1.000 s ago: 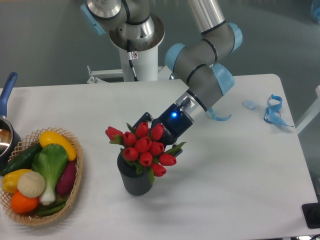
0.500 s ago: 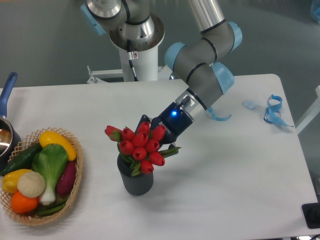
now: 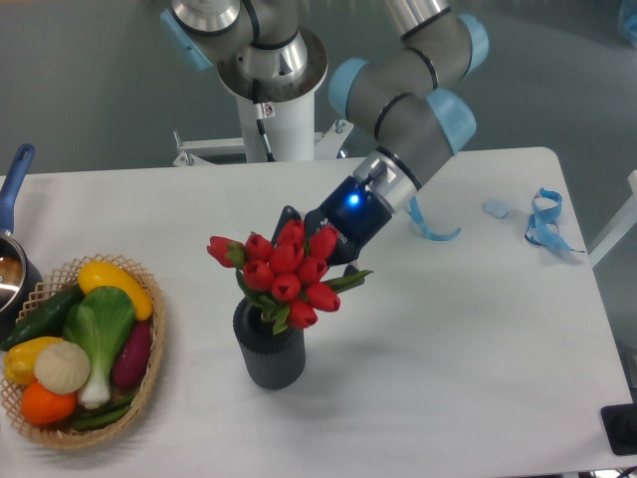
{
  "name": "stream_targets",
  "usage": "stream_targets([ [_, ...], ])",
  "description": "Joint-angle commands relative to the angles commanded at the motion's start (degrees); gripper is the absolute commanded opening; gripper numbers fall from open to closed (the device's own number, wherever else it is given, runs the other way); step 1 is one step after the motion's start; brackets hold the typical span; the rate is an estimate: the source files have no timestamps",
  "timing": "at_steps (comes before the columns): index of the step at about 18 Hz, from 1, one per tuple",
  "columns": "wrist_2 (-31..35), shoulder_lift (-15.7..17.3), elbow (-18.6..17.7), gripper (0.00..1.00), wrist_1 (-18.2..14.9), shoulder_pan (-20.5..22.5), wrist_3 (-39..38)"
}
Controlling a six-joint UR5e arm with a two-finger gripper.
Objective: Pick up the flowers from the vase
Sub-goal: 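Lift the gripped tulip bunch up out of the black vase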
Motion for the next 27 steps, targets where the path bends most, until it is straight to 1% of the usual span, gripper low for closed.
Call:
stream_targets([
  [3,-0.2,1.5,0.8,0.40,-0.1,0.3,-0.9],
  [8,-0.3,1.9,3.6,0.40,-0.1,1.8,-4.1],
  [10,-1.3,2.4,5.0,0.40,-0.1,3.1,-6.7],
  [12,-1.7,2.6,6.6,0.40,-0.1,4.0,-7.7],
  [15,-1.8,2.8,8.0,0.39,-0.1,5.6,-8.7],
  [17,-1.8,3.4,8.2,0.39,-0.1,7.7,-9.3],
  [19,-1.8,3.4,8.9,0.36,-0.2,9.9,-10.3],
  [23,-1.6,2.1,10.5,0.36,-0.1,12.5,-9.8],
  [26,-1.1,-0.5,12.0,0.36,0.1,12.7,-7.7],
  [27,-0.9,-1.1,12.0,0.36,0.2,12.7,-6.5],
])
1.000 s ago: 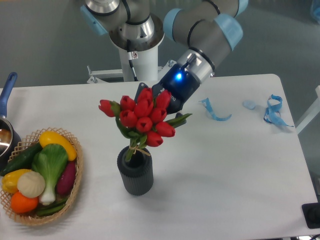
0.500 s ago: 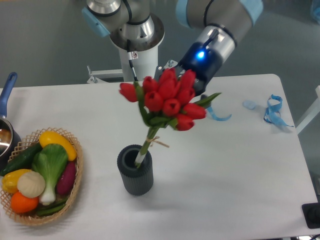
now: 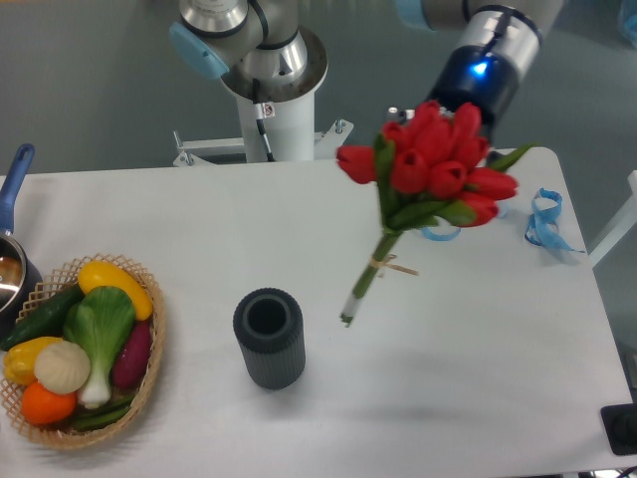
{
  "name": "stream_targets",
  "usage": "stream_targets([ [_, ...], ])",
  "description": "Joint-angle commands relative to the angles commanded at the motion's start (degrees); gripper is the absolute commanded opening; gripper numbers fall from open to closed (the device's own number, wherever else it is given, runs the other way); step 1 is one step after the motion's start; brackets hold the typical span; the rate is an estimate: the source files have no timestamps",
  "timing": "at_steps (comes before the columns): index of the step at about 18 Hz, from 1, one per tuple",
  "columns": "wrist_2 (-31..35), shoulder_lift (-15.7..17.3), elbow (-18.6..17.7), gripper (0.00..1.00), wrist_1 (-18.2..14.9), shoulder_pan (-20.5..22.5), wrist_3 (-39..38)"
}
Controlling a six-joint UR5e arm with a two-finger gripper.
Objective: Pick up the flowers from the vase
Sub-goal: 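Lift the gripped tulip bunch up out of the black vase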
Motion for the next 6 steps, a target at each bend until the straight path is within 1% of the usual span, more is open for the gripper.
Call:
stream_targets([
  [6,1.5,-0.3,-0.6,0.36,-0.2,-0.1,1.3],
])
